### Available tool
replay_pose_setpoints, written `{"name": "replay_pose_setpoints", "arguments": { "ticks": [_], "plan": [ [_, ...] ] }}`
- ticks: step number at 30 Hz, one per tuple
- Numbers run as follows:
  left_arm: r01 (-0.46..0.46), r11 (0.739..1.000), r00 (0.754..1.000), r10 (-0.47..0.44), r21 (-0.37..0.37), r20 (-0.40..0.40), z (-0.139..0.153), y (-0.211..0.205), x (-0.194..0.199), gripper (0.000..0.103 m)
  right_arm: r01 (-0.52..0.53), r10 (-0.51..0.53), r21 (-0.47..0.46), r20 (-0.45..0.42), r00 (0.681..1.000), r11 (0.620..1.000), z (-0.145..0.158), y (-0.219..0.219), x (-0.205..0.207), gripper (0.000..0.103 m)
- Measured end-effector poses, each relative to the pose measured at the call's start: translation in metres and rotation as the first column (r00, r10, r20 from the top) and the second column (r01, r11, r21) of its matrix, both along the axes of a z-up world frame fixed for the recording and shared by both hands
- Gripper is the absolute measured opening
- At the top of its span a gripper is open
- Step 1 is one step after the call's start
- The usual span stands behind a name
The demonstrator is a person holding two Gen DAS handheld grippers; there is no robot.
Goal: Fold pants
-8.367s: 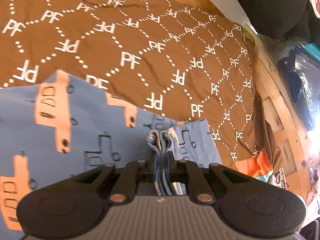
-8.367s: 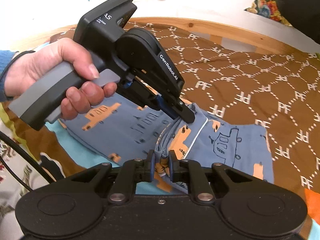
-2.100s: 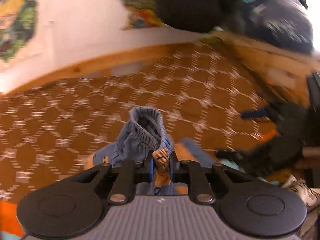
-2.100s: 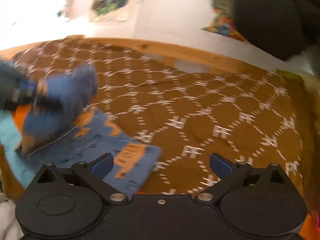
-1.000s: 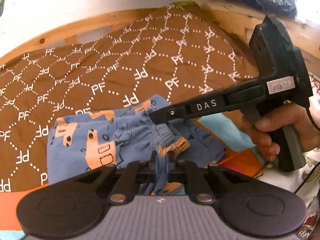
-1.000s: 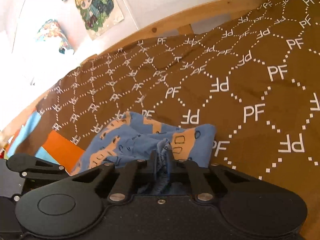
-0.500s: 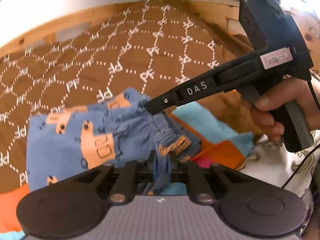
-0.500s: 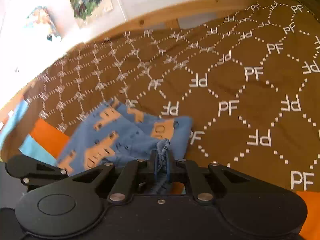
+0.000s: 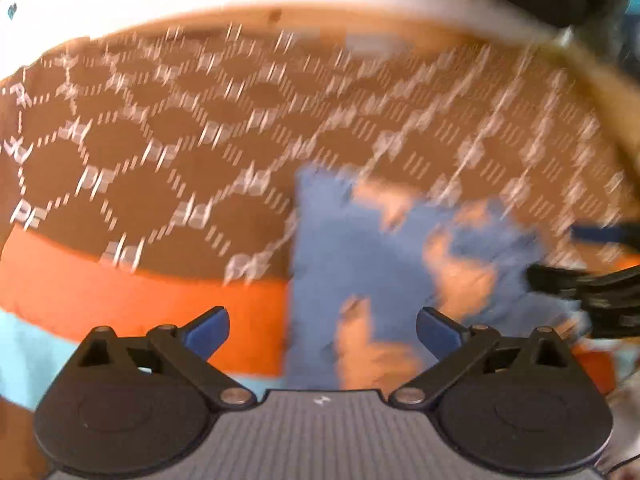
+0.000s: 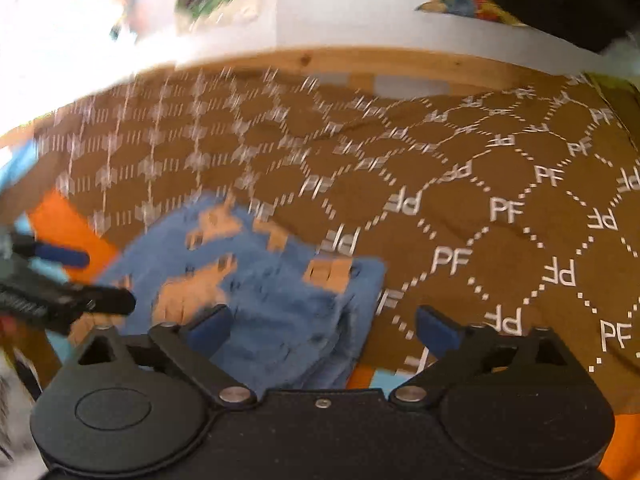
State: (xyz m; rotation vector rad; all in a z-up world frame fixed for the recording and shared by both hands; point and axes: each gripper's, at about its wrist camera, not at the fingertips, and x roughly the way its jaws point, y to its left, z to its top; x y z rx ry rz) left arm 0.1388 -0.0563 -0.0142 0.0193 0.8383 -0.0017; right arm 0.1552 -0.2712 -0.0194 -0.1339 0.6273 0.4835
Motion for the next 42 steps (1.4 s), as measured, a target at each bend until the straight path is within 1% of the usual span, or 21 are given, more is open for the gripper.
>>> {"name": "replay_pose_setpoints", "arguments": {
  "ticks": [1, 4, 6, 9, 10, 12, 13, 15, 16, 18, 19, 20, 22, 24, 25, 28, 29, 35, 37, 39, 42],
  "plan": [
    [-0.001, 1.000, 1.000, 0.001, 0.026, -0.026, -0.007, 0.001, 0.001, 0.103, -0.016, 0.016, -0.046, -0.001, 1.000, 0.999, -0.004, 0.004, -0.002, 0.100],
    [-0.019, 0.999, 1.000, 0.018, -0.037, -0.020, -0.014, 0.015, -0.011, 0.103, -0.070, 0.068, -0.161, -0.015, 0.998, 0.984, -0.014, 0.007, -0.007, 0.102],
    [-0.029, 0.997, 0.999, 0.027, -0.071, -0.026, -0.016, 0.020, -0.012, 0.103, -0.132, 0.125, -0.170, -0.049, 0.991, 0.977, -0.016, 0.001, -0.004, 0.102],
    [-0.009, 0.998, 1.000, 0.008, -0.056, -0.027, -0.013, 0.022, -0.016, 0.103, -0.204, 0.187, -0.126, -0.136, 0.973, 0.971, -0.006, -0.013, 0.007, 0.102],
    [-0.004, 0.998, 0.999, 0.003, -0.055, -0.033, -0.010, 0.023, -0.014, 0.102, -0.218, 0.202, -0.109, -0.142, 0.969, 0.970, -0.001, -0.018, 0.008, 0.102],
    [-0.005, 0.998, 1.000, 0.003, -0.063, -0.030, 0.000, 0.026, -0.013, 0.103, -0.216, 0.207, -0.073, -0.114, 0.972, 0.974, 0.013, -0.028, 0.006, 0.102],
    [-0.002, 0.997, 1.000, 0.002, -0.078, -0.002, 0.006, 0.028, -0.014, 0.103, -0.187, 0.182, -0.062, -0.081, 0.980, 0.980, 0.018, -0.031, 0.006, 0.102],
    [0.028, 0.991, 0.997, -0.018, -0.128, 0.078, 0.019, 0.029, -0.009, 0.103, -0.092, 0.092, -0.017, 0.015, 0.996, 0.996, 0.025, -0.031, 0.006, 0.102],
    [0.050, 0.989, 0.994, -0.037, -0.137, 0.101, 0.024, 0.026, 0.001, 0.103, -0.038, 0.037, 0.015, 0.063, 0.997, 0.999, 0.024, -0.028, 0.007, 0.102],
    [0.076, 0.992, 0.992, -0.064, -0.105, 0.108, 0.030, 0.015, 0.023, 0.103, 0.069, -0.074, 0.041, 0.115, 0.991, 0.997, 0.016, -0.021, 0.012, 0.102],
    [0.089, 0.993, 0.990, -0.081, -0.072, 0.115, 0.030, 0.007, 0.034, 0.103, 0.105, -0.107, 0.029, 0.121, 0.987, 0.994, 0.011, -0.017, 0.015, 0.102],
    [0.103, 0.994, 0.988, -0.099, -0.029, 0.115, 0.026, -0.001, 0.046, 0.103, 0.116, -0.117, 0.008, 0.119, 0.986, 0.993, 0.004, -0.013, 0.018, 0.102],
    [0.108, 0.991, 0.990, -0.114, 0.077, 0.082, 0.011, -0.014, 0.067, 0.103, 0.120, -0.113, -0.056, 0.114, 0.987, 0.991, -0.011, -0.006, 0.022, 0.102],
    [0.106, 0.987, 0.992, -0.113, 0.121, 0.052, -0.003, -0.017, 0.082, 0.103, 0.141, -0.127, -0.108, 0.124, 0.984, 0.984, -0.020, -0.007, 0.022, 0.102],
    [0.109, 0.988, 0.993, -0.114, 0.111, 0.041, -0.009, -0.015, 0.087, 0.103, 0.150, -0.136, -0.108, 0.125, 0.983, 0.983, -0.022, -0.009, 0.022, 0.102],
    [0.073, 0.997, 0.997, -0.074, 0.020, 0.019, -0.015, -0.003, 0.096, 0.103, 0.165, -0.159, -0.063, 0.090, 0.983, 0.984, -0.024, -0.020, 0.031, 0.102],
    [0.063, 0.998, 0.998, -0.063, 0.005, 0.015, -0.014, 0.000, 0.096, 0.103, 0.168, -0.163, -0.054, 0.081, 0.983, 0.984, -0.025, -0.022, 0.033, 0.102],
    [0.059, 0.998, 0.998, -0.060, 0.009, 0.014, -0.014, 0.004, 0.095, 0.103, 0.167, -0.164, -0.033, 0.063, 0.984, 0.985, -0.021, -0.025, 0.031, 0.102],
    [0.049, 0.999, 0.999, -0.049, -0.003, 0.011, -0.010, 0.005, 0.097, 0.103, 0.163, -0.162, -0.005, 0.062, 0.985, 0.987, -0.013, -0.026, 0.029, 0.102],
    [0.037, 0.999, 0.999, -0.037, -0.028, 0.017, -0.003, 0.006, 0.095, 0.103, 0.168, -0.169, 0.022, 0.084, 0.982, 0.986, -0.004, -0.028, 0.023, 0.102],
    [0.031, 0.993, 0.999, -0.028, -0.112, 0.030, 0.011, 0.007, 0.085, 0.103, 0.122, -0.128, 0.070, 0.085, 0.988, 0.990, 0.009, -0.028, 0.013, 0.102]
  ]
}}
